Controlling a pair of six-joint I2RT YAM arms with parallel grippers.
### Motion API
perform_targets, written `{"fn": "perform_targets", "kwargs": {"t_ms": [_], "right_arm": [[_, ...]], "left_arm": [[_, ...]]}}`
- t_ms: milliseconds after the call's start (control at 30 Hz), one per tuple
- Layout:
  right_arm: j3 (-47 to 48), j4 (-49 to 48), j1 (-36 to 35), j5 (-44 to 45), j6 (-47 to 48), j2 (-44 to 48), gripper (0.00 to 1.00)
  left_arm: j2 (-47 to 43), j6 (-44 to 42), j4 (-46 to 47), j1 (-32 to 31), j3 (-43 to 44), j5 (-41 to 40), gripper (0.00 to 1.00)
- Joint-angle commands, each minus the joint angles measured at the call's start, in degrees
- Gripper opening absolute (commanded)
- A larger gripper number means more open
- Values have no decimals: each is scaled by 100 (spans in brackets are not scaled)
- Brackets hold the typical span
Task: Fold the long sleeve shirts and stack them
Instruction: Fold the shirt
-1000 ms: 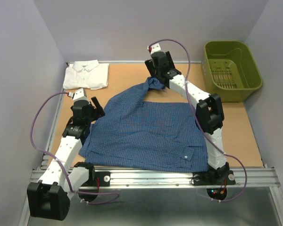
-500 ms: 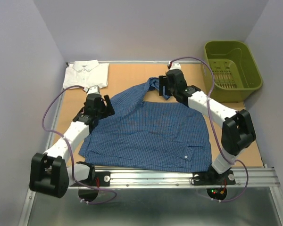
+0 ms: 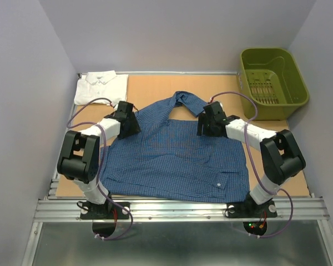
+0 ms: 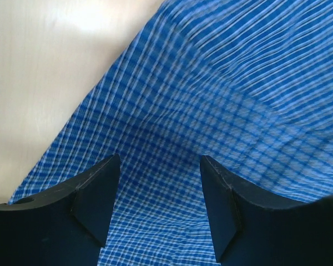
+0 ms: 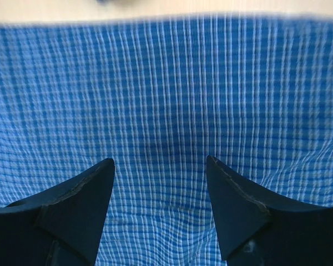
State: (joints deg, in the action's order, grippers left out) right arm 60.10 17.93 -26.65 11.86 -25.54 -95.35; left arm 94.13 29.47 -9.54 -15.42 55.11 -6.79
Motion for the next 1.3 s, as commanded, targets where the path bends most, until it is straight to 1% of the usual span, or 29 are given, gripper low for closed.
{"fn": "perform_targets", "kwargs": {"t_ms": [0,167,233,267,300,367,567,667,700,767,867,900,933,1000,1033,1200,1267], "right_arm": [[-419,105,-6,-324,-355,315,72],[-832,254,-15,-500,-531,456,72],[-1025,351,-6,-596,-610,508,72],[-1026,395,-6,-623,-627,509,72],[-1087,439,-6,-658,-662,544,72],[-1131,614,-6,-763,-715,561,73],[-1018,905,-6,-781,-531,842,73],[-764,922,-6,-869,-356,992,76],[-710,914,-6,-895,-320,1088,78],[-561,914,-6,-904,-267,1211,82],[-472,914,-6,-948,-215,1299,89],[-472,914,-6,-966,-206,1369,91],[-472,914,-6,-983,-188,1405,95],[-534,914,-6,-992,-197,1545,98],[-560,914,-6,-992,-214,1546,99],[-666,914,-7,-1036,-197,1844,100],[-727,914,-6,-1036,-162,1923,100]], "left_arm": [[62,287,-786,-22,-34,-209,70],[-201,541,-918,48,-720,19,70],[-421,542,-962,197,-1158,133,70],[-508,542,-971,267,-1161,177,70],[-692,524,-979,433,-1343,239,70],[-904,507,-1032,557,-1537,396,70],[-1774,454,-1348,619,-1513,459,70],[-2135,314,-1331,584,-1136,468,73],[-2214,279,-1331,497,-812,363,75],[-2223,112,-1226,269,-311,127,77],[-2118,-143,-840,-21,121,-138,80],[-1944,-196,-761,-196,410,-200,80],[-1829,-223,-708,-285,578,-261,81],[-1409,-284,-593,-513,1060,-446,82],[-1249,-284,-575,-515,1220,-533,82],[-161,-144,-742,-910,2370,-1131,82],[122,-47,-751,-1076,2644,-1333,81]]}}
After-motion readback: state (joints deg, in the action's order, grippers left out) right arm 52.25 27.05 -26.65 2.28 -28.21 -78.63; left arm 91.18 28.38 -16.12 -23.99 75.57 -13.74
